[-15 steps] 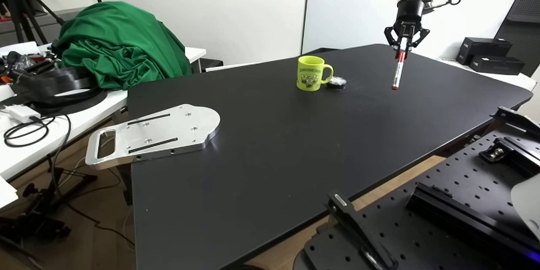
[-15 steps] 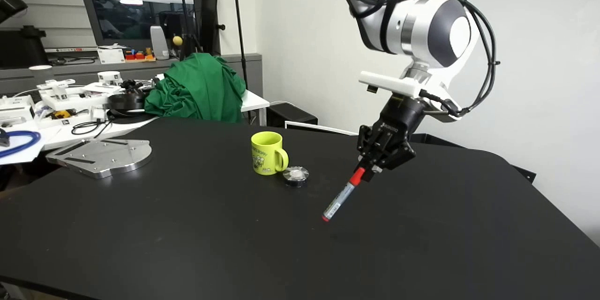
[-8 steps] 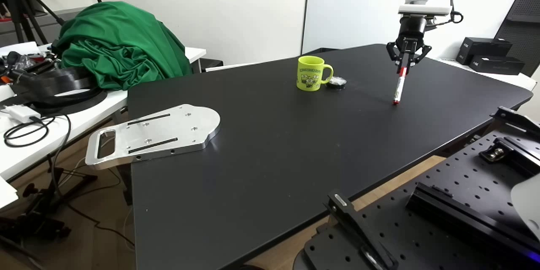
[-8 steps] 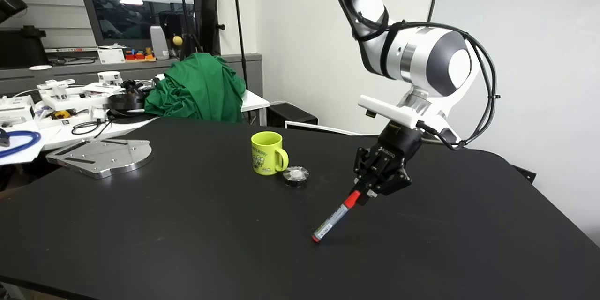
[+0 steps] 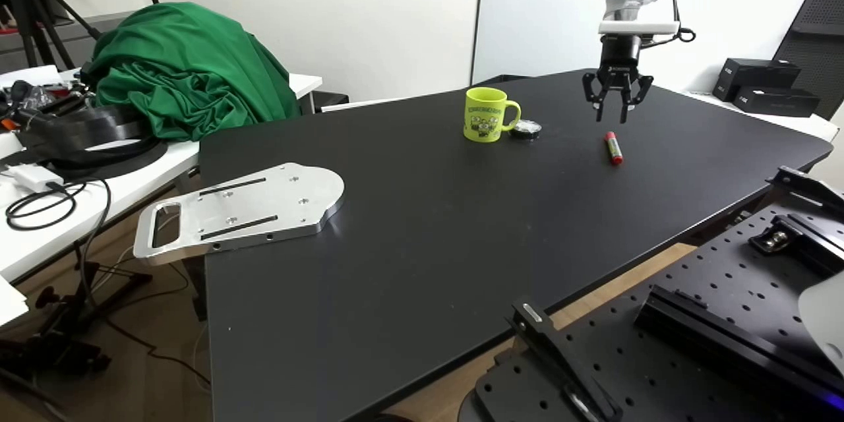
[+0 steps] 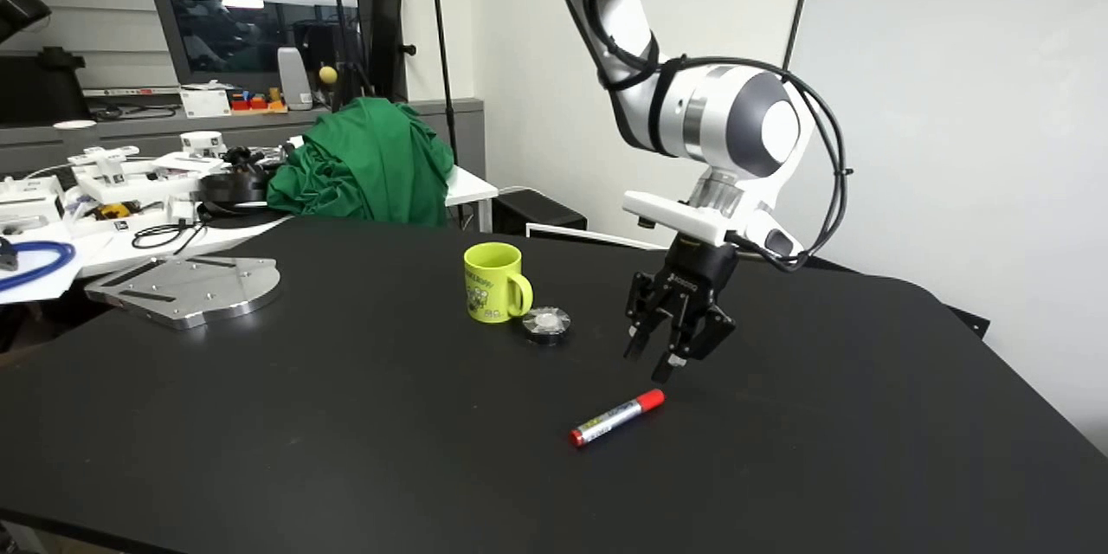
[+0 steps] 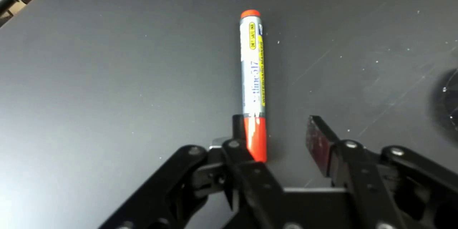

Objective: Place the red marker inside the yellow mug, take the marker out of the mug then place it back inside the mug

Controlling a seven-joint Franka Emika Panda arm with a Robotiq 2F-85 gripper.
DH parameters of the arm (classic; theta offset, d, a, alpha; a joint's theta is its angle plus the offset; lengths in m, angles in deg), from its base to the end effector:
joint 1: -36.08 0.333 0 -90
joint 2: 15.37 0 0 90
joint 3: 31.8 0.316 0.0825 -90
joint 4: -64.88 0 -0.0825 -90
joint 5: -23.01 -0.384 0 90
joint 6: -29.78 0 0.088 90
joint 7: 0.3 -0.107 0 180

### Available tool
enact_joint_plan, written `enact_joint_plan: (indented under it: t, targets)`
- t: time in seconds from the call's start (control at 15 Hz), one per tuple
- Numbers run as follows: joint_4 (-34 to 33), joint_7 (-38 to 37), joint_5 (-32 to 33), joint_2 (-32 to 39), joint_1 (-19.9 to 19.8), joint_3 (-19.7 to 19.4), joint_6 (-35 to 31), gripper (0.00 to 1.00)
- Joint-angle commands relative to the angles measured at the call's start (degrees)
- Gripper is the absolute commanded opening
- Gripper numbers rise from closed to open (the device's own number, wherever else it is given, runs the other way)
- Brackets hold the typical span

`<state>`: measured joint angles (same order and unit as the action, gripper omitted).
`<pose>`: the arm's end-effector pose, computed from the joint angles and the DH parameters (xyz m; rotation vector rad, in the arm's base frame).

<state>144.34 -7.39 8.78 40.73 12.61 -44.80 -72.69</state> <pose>0.5515 -0.3563 0.0967 -2.6395 1.1763 0.7817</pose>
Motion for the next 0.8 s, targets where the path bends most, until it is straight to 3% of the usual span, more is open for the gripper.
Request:
enact_joint_plan:
  t: [0.0, 0.2, 0.47, 0.73]
  targets:
    - [9.55, -0.06, 2.78, -6.47, 4.32, 0.27, -4.81, 0.79]
    - [17.95, -0.50, 3.84, -12.22, 8.32, 0.83, -9.26, 0.98]
    - [28.82, -2.72, 5.48, -20.41, 13.29, 0.52, -13.29, 1.00]
    - [39.93, -2.50, 7.46, -29.37, 15.50, 0.55, -16.48, 1.00]
